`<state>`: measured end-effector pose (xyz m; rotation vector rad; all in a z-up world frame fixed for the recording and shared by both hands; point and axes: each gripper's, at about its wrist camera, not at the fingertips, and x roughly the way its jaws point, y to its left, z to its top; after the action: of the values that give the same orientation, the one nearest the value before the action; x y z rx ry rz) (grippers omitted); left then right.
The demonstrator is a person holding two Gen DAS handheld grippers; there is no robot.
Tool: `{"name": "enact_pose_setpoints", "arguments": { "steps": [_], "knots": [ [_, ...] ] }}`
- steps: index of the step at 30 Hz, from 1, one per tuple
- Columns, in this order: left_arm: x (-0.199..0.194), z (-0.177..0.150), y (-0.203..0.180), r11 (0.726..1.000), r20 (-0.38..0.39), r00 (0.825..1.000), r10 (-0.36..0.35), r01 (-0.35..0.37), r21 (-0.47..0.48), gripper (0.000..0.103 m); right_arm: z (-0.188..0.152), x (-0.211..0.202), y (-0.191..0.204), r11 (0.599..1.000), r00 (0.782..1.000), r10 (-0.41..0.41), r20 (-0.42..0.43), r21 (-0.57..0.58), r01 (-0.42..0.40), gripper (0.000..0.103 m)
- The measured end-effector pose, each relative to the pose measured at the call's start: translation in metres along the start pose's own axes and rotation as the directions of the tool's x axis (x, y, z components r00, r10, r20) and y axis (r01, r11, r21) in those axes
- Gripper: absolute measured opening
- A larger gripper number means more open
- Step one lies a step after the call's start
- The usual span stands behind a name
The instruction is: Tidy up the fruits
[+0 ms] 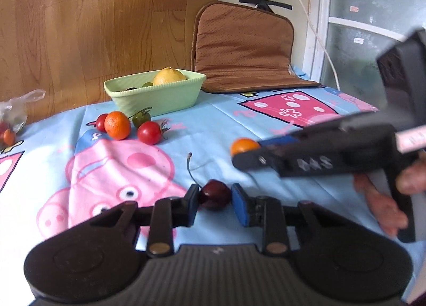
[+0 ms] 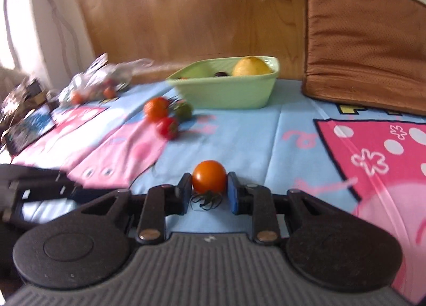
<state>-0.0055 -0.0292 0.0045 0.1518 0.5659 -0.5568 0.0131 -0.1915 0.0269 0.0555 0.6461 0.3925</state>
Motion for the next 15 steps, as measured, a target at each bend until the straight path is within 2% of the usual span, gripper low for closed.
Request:
{"name": "enact_pose_setpoints", "arguments": {
  "steps": [3, 7, 11, 15],
  "knots": [
    [-0.017, -0.009, 0.004, 0.999, 0.003, 1.000, -0.019, 0.019, -0.032, 0.027, -0.017, -0.020, 0.015, 0.999, 0.999, 0.052, 0.010, -0.005, -0.052, 0.031],
    [-0.036, -0.024, 0.008, 0.998, -0.002, 1.000, -0.027, 0.027, -0.063, 0.027, -0.032, -0.032, 0.042, 0.989, 0.990, 0.141, -0.018, -0.033, -0.141, 0.031],
    [-0.047, -0.035, 0.013, 0.995, 0.008, 0.999, -0.034, 0.035, -0.094, 0.027, -0.033, -0.032, 0.058, 0.985, 0.987, 0.156, -0.030, -0.074, -0.157, 0.031],
    [-0.049, -0.029, 0.021, 0.994, 0.020, 0.999, -0.038, 0.040, -0.103, 0.027, -0.023, -0.027, 0.049, 0.984, 0.983, 0.179, -0.035, -0.003, -0.179, 0.031]
  ]
}}
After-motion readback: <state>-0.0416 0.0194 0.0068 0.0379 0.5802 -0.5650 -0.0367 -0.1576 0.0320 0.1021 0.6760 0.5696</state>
